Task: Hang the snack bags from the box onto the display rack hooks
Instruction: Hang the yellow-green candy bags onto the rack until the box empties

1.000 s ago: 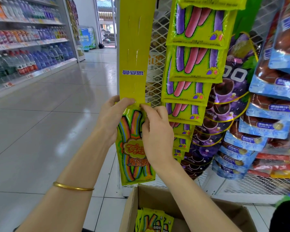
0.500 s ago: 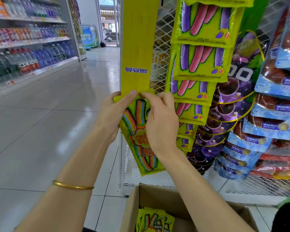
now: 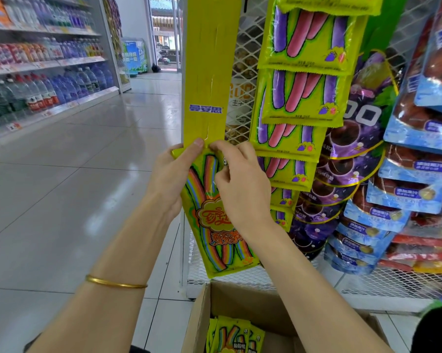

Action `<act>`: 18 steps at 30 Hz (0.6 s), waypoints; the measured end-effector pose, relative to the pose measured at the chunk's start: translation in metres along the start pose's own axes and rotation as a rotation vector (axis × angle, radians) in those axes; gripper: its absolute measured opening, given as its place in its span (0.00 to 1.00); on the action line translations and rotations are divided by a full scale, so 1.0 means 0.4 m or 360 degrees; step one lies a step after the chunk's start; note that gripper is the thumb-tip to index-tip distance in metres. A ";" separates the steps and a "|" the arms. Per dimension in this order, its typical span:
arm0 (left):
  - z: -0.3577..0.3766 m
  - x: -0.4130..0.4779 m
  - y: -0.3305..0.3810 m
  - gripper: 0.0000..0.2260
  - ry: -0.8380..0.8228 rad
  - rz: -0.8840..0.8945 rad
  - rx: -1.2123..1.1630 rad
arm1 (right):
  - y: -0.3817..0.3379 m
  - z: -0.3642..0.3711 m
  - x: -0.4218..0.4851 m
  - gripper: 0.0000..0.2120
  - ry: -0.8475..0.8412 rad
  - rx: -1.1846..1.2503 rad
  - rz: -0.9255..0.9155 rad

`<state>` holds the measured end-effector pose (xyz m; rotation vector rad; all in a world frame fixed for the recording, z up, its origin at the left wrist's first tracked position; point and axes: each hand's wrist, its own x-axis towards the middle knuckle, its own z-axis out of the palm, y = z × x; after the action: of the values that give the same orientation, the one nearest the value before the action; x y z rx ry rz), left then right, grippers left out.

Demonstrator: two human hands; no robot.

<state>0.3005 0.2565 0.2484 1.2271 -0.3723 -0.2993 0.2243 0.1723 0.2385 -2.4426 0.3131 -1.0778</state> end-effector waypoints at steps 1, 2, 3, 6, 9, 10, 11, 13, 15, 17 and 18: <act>0.001 -0.001 0.000 0.12 -0.0006 0.0002 -0.0002 | 0.001 0.000 -0.001 0.20 -0.0010 0.0002 -0.0002; 0.001 -0.001 0.000 0.11 -0.0011 0.0009 0.0000 | 0.002 -0.001 -0.002 0.21 -0.0019 0.0009 -0.0006; 0.001 -0.002 -0.001 0.10 -0.0012 0.0016 0.0006 | 0.002 0.000 -0.004 0.21 -0.0028 0.0028 -0.0006; 0.002 -0.002 -0.002 0.11 -0.0015 0.0040 0.0040 | 0.005 0.004 -0.016 0.22 -0.0043 0.0096 0.0008; 0.003 -0.004 -0.003 0.08 -0.0007 0.0078 0.0088 | 0.011 0.014 -0.029 0.25 -0.0060 0.0112 0.0048; 0.004 -0.005 -0.003 0.08 -0.0009 0.0089 0.0110 | 0.013 0.018 -0.033 0.26 -0.0052 0.0122 0.0052; 0.004 -0.006 -0.002 0.08 -0.0011 0.0092 0.0124 | 0.015 0.023 -0.036 0.26 -0.0038 0.0132 0.0049; 0.000 -0.005 -0.001 0.10 -0.0005 0.0075 0.0133 | 0.017 0.030 -0.039 0.26 -0.0008 0.0143 0.0042; -0.008 -0.003 0.002 0.15 -0.0047 0.0053 0.0137 | 0.024 0.034 -0.042 0.24 0.0018 0.0161 0.0049; -0.014 -0.005 0.007 0.20 -0.0125 0.0017 0.0142 | 0.033 0.038 -0.043 0.23 0.0073 0.0197 0.0071; -0.016 -0.007 0.007 0.22 -0.0152 -0.0006 0.0138 | 0.036 0.040 -0.045 0.22 0.0109 0.0203 0.0083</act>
<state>0.3009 0.2640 0.2487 1.3015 -0.4692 -0.3489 0.2238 0.1715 0.2102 -2.2768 0.3181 -1.1255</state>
